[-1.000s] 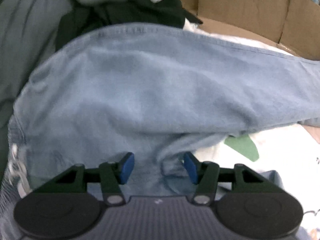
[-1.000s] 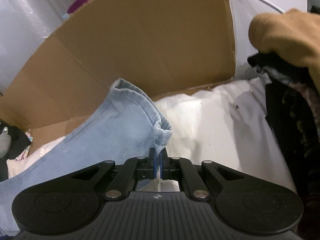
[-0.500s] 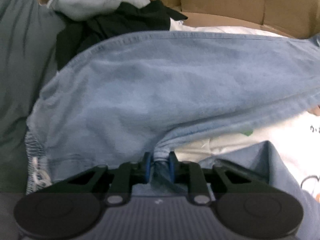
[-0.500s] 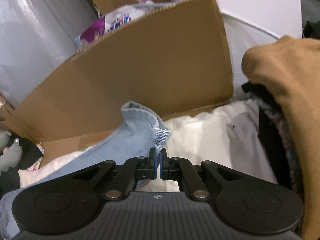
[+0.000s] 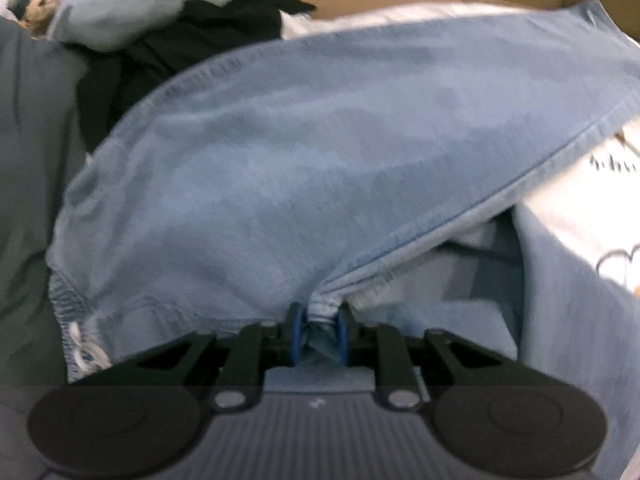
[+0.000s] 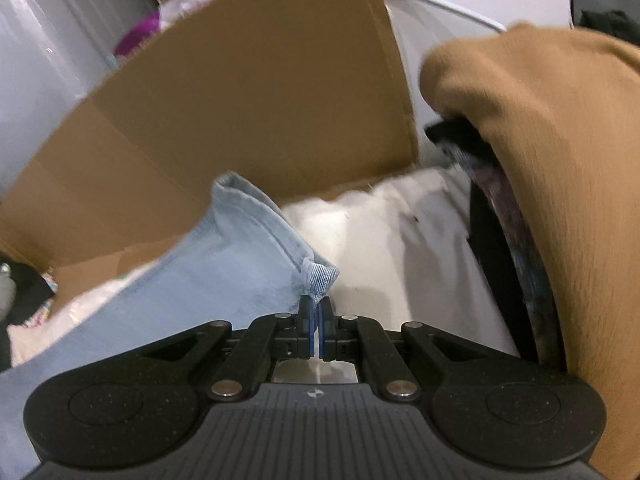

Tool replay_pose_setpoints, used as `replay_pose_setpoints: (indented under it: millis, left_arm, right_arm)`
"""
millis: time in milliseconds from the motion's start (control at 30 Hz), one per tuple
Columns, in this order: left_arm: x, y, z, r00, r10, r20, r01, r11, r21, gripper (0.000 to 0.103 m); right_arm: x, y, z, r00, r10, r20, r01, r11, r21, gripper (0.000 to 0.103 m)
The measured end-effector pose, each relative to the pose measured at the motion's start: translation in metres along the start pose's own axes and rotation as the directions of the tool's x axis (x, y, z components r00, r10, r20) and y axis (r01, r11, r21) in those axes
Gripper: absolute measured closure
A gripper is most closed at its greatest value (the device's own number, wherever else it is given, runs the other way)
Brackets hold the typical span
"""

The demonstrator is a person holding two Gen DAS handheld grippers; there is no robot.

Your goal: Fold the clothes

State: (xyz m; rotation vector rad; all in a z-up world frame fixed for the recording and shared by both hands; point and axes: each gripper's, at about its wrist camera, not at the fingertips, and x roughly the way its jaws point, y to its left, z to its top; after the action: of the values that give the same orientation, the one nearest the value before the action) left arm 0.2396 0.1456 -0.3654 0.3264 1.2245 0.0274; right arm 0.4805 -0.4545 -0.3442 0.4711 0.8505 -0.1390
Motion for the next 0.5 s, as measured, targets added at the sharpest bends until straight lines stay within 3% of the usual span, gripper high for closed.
replay_pose_setpoints:
  millis: [433, 500]
  left_arm:
    - [0.023, -0.004, -0.007, 1.0, -0.004, -0.009, 0.005, 0.994, 0.111, 0.084]
    - [0.019, 0.002, -0.006, 1.0, -0.019, -0.01, 0.02, 0.997, 0.076, 0.084]
  right_arm:
    - [0.01, -0.01, -0.031, 0.995, -0.091, -0.042, 0.09, 0.996, -0.012, 0.103]
    - [0.011, -0.011, -0.034, 0.994, -0.097, -0.043, 0.097, 0.995, -0.008, 0.103]
